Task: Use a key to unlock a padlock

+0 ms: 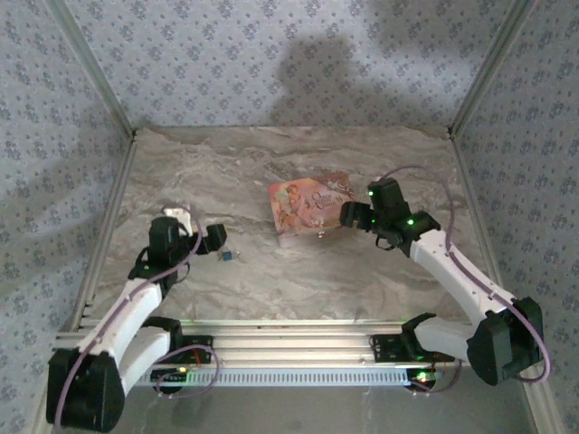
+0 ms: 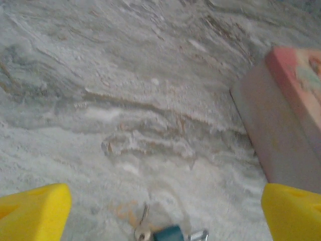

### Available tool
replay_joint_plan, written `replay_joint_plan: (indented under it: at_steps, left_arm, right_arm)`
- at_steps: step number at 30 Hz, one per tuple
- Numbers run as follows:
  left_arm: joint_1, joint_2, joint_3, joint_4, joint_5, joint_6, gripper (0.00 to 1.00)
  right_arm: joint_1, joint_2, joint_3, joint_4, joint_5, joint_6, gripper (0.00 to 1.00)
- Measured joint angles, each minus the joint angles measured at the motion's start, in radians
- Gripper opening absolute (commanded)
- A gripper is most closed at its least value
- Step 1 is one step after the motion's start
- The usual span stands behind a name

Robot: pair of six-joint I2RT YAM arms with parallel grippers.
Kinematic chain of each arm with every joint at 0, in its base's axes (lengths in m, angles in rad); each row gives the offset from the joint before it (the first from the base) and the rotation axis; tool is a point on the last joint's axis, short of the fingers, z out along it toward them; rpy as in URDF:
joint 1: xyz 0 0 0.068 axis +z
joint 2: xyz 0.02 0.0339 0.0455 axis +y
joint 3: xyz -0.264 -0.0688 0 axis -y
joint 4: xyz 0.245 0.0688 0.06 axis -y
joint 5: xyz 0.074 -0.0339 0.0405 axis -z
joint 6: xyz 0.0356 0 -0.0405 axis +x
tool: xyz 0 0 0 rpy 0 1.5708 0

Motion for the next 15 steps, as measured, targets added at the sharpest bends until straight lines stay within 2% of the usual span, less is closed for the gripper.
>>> replay_joint_plan:
  at_steps: [3,7,11,15]
  left_arm:
    - [0.010,0.113,0.098,0.002,-0.048,0.030,0.98]
    - [0.025,0.221,0.156,0.055,-0.127,0.113,0.98]
    - [0.068,0.286,0.143,0.109,-0.212,0.212,0.98]
    - [0.116,0.300,0.017,0.270,-0.270,0.247,0.98]
  right_arm:
    - [-0.074,0.000,-0.029,0.042,0.067,-0.051,1.00]
    - [-0.121,0.003,-0.116,0.174,0.177,-0.151,1.00]
    - [-0.136,0.031,-0.182,0.306,0.265,-0.259,1.00]
    - [-0.143,0.043,-0.299,0.533,0.305,-0.351,1.00]
